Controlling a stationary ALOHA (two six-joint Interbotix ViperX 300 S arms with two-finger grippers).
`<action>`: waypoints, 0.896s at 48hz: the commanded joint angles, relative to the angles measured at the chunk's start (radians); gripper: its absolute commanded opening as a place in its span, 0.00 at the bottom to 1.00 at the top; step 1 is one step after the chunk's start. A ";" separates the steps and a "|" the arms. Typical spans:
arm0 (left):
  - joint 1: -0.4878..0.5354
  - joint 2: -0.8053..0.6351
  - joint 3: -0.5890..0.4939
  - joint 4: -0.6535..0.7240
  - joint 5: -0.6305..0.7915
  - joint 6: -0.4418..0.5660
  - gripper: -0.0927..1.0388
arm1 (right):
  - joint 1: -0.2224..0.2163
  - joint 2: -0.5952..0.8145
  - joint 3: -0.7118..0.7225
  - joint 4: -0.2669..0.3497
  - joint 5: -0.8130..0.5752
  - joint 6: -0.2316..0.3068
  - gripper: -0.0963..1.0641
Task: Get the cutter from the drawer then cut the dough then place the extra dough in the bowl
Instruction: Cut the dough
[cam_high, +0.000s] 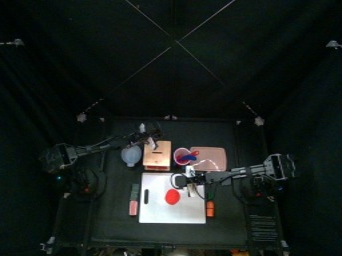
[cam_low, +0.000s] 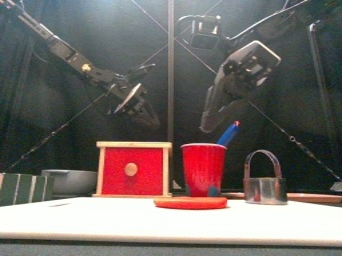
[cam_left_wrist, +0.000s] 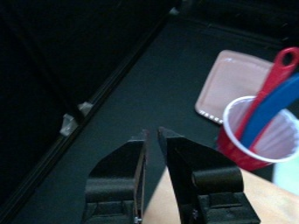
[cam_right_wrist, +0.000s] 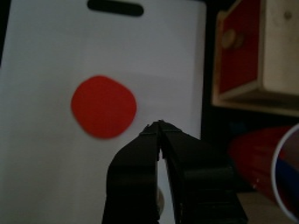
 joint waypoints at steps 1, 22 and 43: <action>-0.055 -0.044 0.075 0.000 -0.210 0.003 0.63 | 0.006 -0.040 -0.005 0.008 0.075 0.005 0.52; -0.301 -0.037 0.255 -0.021 -0.307 0.002 0.62 | 0.017 -0.009 0.078 0.035 0.080 0.020 0.81; -0.341 0.002 0.285 -0.115 -0.318 0.005 0.62 | 0.017 0.008 0.072 0.040 0.057 0.018 0.72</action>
